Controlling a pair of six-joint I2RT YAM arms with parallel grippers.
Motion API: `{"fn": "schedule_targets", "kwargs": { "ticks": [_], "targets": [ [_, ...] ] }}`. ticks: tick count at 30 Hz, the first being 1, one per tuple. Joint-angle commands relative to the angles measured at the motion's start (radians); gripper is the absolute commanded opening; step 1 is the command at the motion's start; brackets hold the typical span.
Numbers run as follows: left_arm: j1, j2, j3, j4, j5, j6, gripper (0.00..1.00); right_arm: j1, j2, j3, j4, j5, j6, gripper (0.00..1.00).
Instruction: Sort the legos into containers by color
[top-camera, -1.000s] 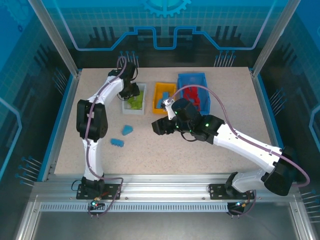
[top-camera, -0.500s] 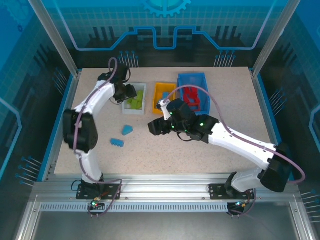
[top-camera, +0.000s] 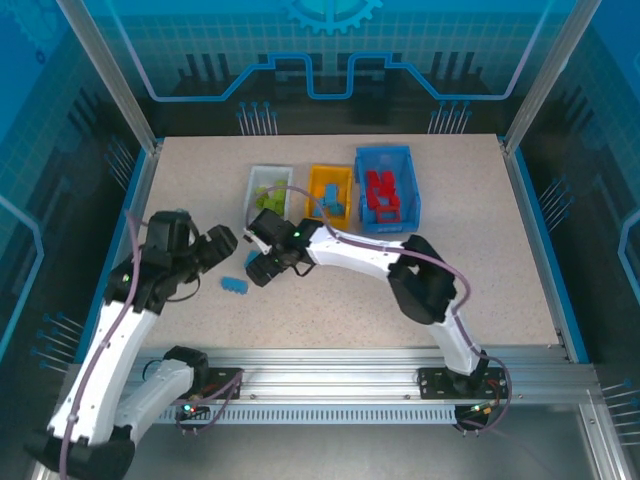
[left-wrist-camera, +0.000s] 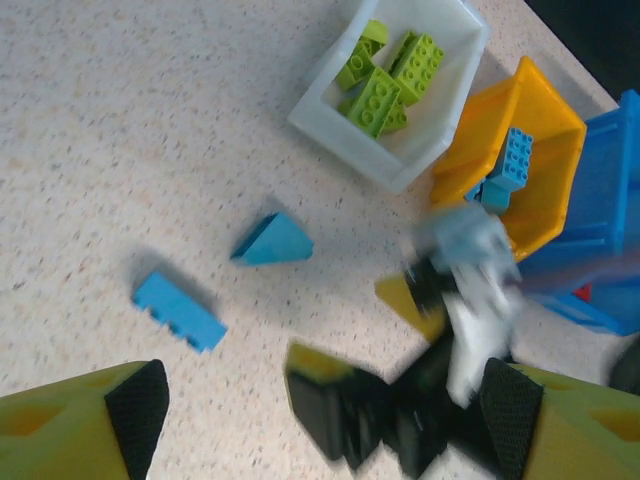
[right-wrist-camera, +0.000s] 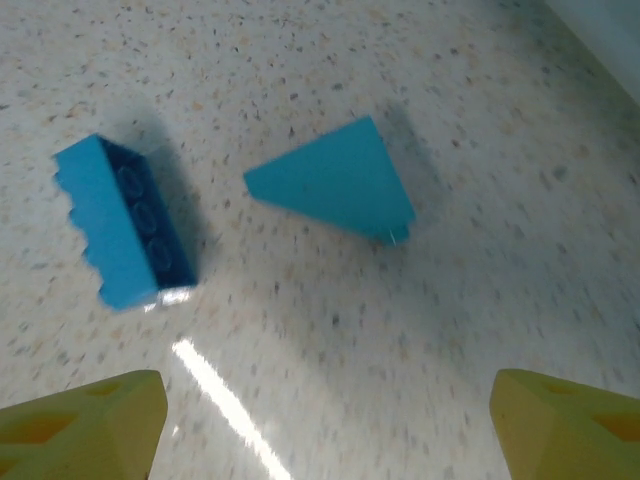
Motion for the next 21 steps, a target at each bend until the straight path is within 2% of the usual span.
{"fn": "schedule_targets", "kwargs": {
  "ticks": [1, 5, 12, 21],
  "targets": [
    [0.005, -0.093, -0.035, -0.106, -0.001, -0.072, 0.89, -0.002, 0.099, 0.151, -0.133, -0.002, -0.136, 0.89],
    [0.007, -0.126, -0.015, -0.177, -0.010, -0.066, 0.89, -0.026, 0.207, 0.289, -0.197, -0.045, -0.177, 0.90],
    [0.005, -0.126, 0.002, -0.198, -0.003, -0.064, 0.88, -0.041, 0.320, 0.448, -0.254, -0.101, -0.207, 0.90],
    [0.005, -0.126, 0.009, -0.198, 0.022, -0.068, 0.89, -0.052, 0.397, 0.515, -0.248, -0.132, -0.171, 0.82]
  ]
}}
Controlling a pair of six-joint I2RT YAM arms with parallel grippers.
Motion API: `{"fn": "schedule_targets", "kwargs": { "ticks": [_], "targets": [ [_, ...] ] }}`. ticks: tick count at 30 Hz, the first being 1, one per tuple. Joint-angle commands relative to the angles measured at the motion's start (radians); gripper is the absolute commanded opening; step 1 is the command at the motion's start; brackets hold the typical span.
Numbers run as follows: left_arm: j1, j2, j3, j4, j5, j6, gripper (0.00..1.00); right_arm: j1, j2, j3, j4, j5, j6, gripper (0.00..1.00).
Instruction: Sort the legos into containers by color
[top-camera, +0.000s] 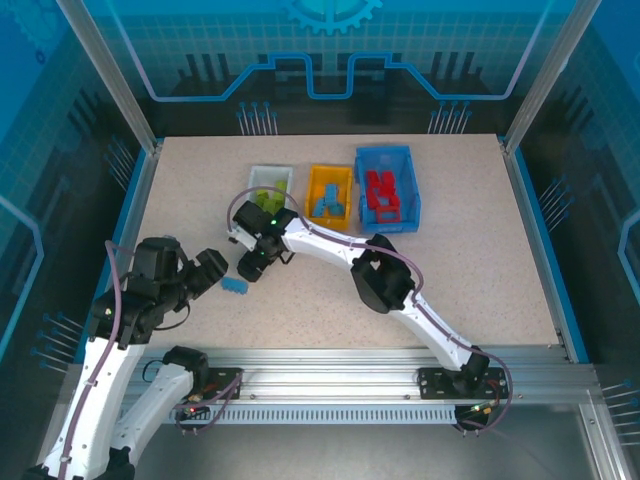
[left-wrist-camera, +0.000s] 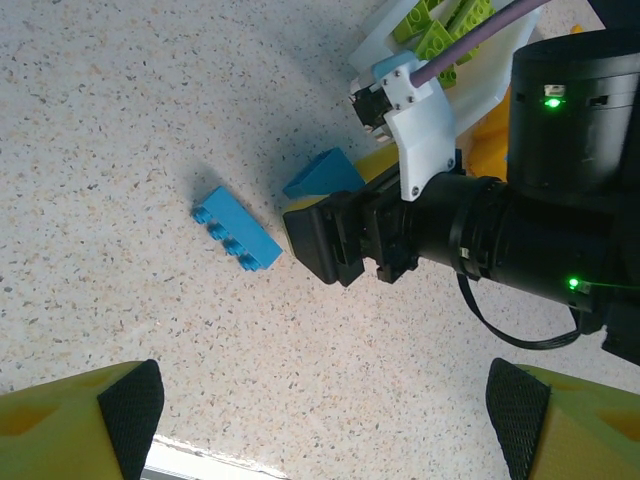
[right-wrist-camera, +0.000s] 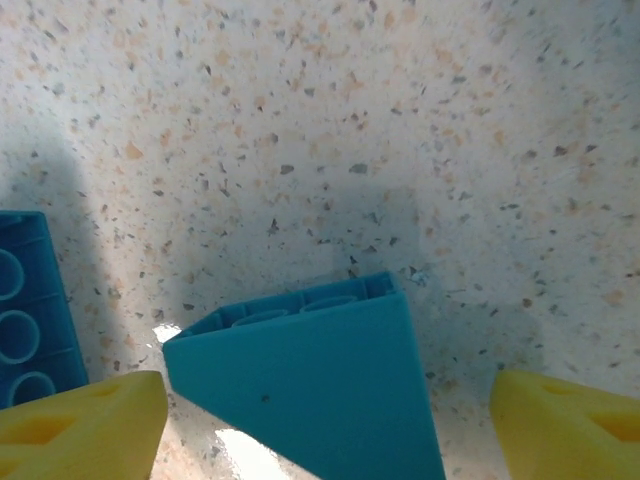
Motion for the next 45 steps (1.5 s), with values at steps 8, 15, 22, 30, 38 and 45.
{"fn": "schedule_targets", "kwargs": {
  "ticks": [8, 15, 22, 30, 38, 45],
  "targets": [
    [0.006, -0.003, 0.010, -0.022, 0.037, -0.005, 0.89, -0.008, 0.074, 0.085, -0.022, -0.036, 0.043, 0.71],
    [0.005, 0.004, -0.010, 0.008, 0.078, -0.003, 0.89, -0.005, 0.057, 0.062, -0.003, 0.013, 0.078, 0.44],
    [0.005, 0.029, -0.057, 0.079, 0.173, 0.026, 0.89, 0.008, -0.162, -0.125, 0.087, 0.145, 0.102, 0.34],
    [-0.004, 0.195, -0.065, 0.305, 0.411, 0.041, 0.88, -0.093, -0.495, -0.469, 0.193, 0.250, 0.187, 0.31],
    [-0.160, 0.394, 0.001, 0.492, 0.371, 0.006, 0.88, -0.296, -0.448, -0.402, 0.121, 0.285, 0.295, 0.30],
    [-0.239, 0.481, 0.045, 0.531, 0.334, -0.004, 0.88, -0.371, -0.172, -0.023, -0.062, 0.312, 0.329, 0.31]
  ]
}}
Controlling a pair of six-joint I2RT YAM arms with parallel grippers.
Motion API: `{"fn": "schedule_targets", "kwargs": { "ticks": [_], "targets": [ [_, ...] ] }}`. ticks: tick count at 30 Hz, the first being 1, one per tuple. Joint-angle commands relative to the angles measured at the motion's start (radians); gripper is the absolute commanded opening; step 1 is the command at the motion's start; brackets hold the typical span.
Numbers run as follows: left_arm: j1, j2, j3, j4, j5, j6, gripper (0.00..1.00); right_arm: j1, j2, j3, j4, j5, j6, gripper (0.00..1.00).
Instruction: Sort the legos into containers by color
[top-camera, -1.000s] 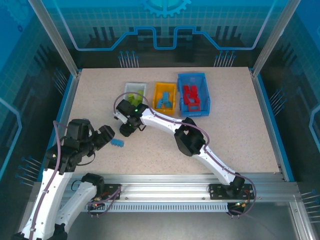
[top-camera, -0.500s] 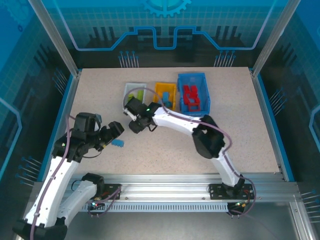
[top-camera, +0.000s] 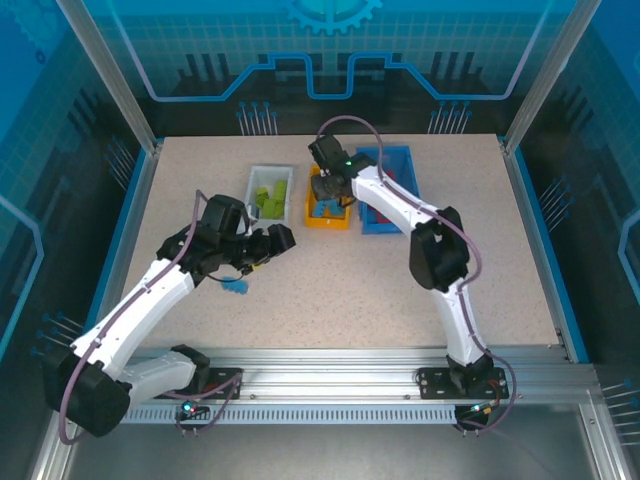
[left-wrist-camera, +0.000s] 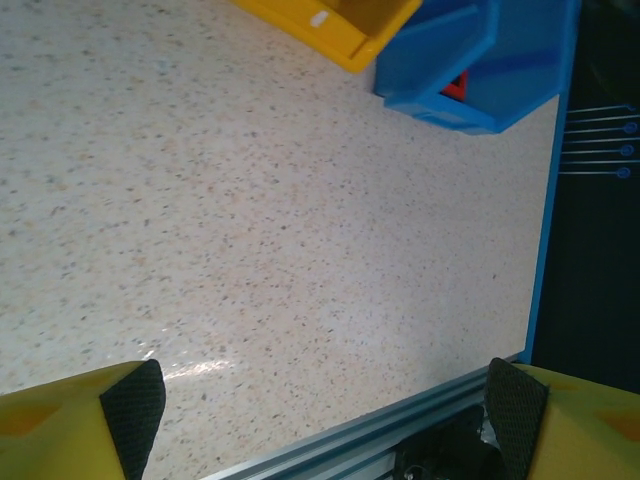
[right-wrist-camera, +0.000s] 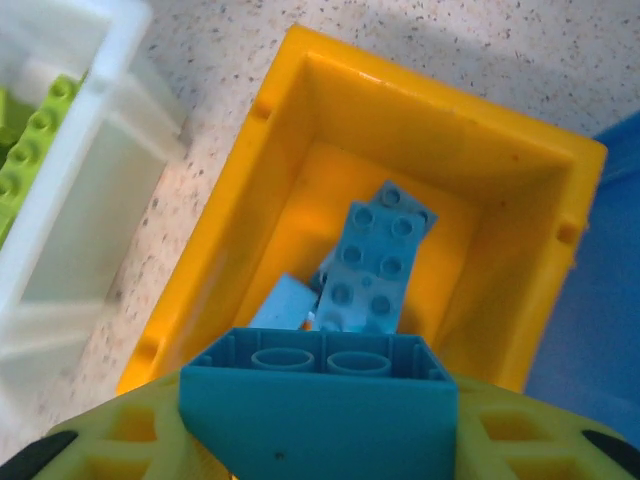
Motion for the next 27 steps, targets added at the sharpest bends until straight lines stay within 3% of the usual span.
{"fn": "schedule_targets", "kwargs": {
  "ticks": [1, 3, 7, 11, 14, 20, 27],
  "targets": [
    [-0.019, 0.014, 0.035, 0.042, -0.023, -0.014, 0.88, -0.018, 0.124, 0.180, -0.134, 0.009, 0.041, 0.31],
    [-0.025, 0.017, 0.038, 0.038, -0.033, -0.012, 0.88, -0.028, 0.176, 0.249, -0.156, -0.006, 0.039, 0.34],
    [-0.033, 0.018, 0.035, 0.025, -0.042, -0.009, 0.88, -0.038, 0.224, 0.325, -0.189, -0.012, 0.041, 0.48],
    [-0.039, 0.003, 0.031, 0.004, -0.061, -0.008, 0.88, -0.031, 0.144, 0.257, -0.142, -0.016, 0.020, 0.62],
    [-0.042, -0.015, 0.022, -0.026, -0.088, -0.006, 0.88, -0.023, 0.061, 0.186, -0.093, -0.017, 0.002, 0.67],
    [-0.042, -0.088, -0.001, -0.116, -0.187, -0.035, 0.88, -0.013, -0.056, 0.137, -0.076, -0.013, -0.018, 0.69],
    [-0.041, -0.186, -0.050, -0.280, -0.350, -0.138, 0.86, 0.032, -0.258, -0.083, 0.017, 0.008, -0.028, 0.62]
  ]
}}
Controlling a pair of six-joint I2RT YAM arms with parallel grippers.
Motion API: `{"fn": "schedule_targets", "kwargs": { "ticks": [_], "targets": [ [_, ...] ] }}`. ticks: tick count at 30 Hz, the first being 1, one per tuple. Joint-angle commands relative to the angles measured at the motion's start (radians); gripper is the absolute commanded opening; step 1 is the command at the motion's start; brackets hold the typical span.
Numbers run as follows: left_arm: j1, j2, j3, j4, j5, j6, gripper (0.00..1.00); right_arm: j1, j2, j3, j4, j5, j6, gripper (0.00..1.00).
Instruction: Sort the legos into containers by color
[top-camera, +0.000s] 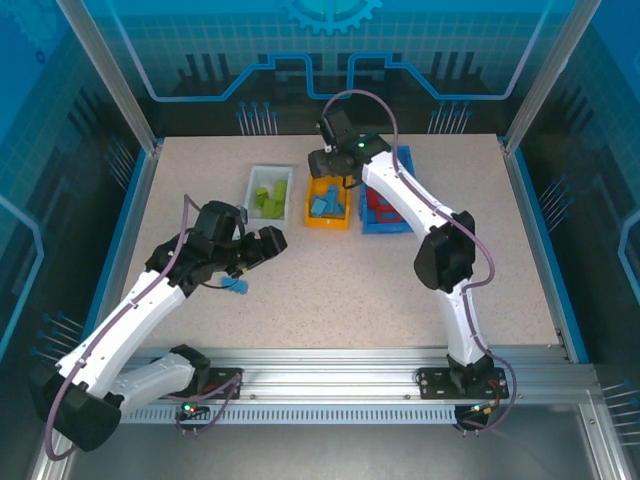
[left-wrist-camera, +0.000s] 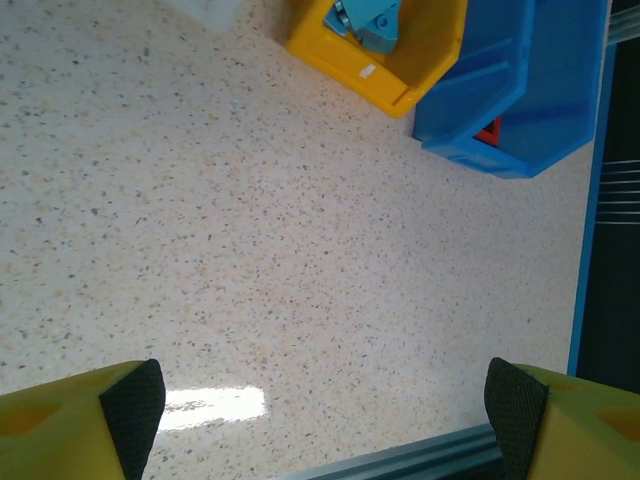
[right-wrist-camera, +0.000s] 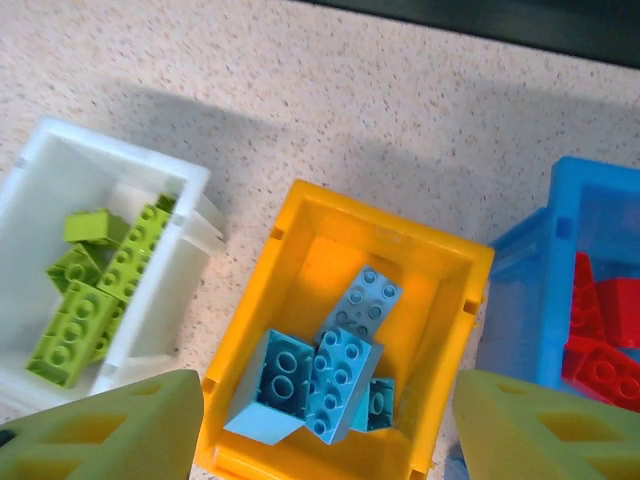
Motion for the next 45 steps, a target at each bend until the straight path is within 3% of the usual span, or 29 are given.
{"fn": "schedule_targets", "kwargs": {
  "ticks": [1, 4, 9, 13, 17, 24, 30, 32, 37, 41, 45],
  "targets": [
    [-0.006, -0.101, -0.067, -0.196, -0.187, -0.120, 0.86, 0.065, -0.212, -0.263, 0.105, 0.025, -0.021, 0.61],
    [0.009, -0.124, -0.109, -0.266, -0.238, -0.181, 0.87, 0.139, -0.342, -0.450, 0.191, 0.036, -0.026, 0.61],
    [0.122, -0.110, -0.193, -0.249, -0.168, -0.210, 0.87, 0.299, -0.526, -0.764, 0.369, 0.009, -0.041, 0.63],
    [0.192, -0.055, -0.240, -0.159, -0.125, -0.245, 0.88, 0.405, -0.632, -0.968, 0.513, -0.141, -0.078, 0.69],
    [0.225, 0.034, -0.257, -0.079, -0.131, -0.306, 0.88, 0.463, -0.670, -1.069, 0.553, -0.230, -0.072, 0.70],
    [0.269, 0.217, -0.260, 0.078, -0.146, -0.378, 0.84, 0.517, -0.727, -1.146, 0.584, -0.256, -0.056, 0.71],
    [0.282, 0.344, -0.271, 0.149, -0.146, -0.408, 0.67, 0.523, -0.753, -1.151, 0.562, -0.240, -0.050, 0.71],
    [0.282, 0.361, -0.279, 0.163, -0.144, -0.415, 0.57, 0.523, -0.762, -1.153, 0.557, -0.232, -0.049, 0.71],
    [0.283, 0.341, -0.293, 0.192, -0.144, -0.405, 0.20, 0.520, -0.774, -1.158, 0.552, -0.205, -0.050, 0.71],
    [0.278, 0.305, -0.248, 0.185, -0.145, -0.336, 0.10, 0.494, -0.822, -1.162, 0.531, -0.136, -0.037, 0.68],
    [0.235, 0.288, -0.107, 0.169, -0.155, -0.204, 0.09, 0.409, -0.930, -1.191, 0.536, -0.071, 0.018, 0.67]
  ]
}}
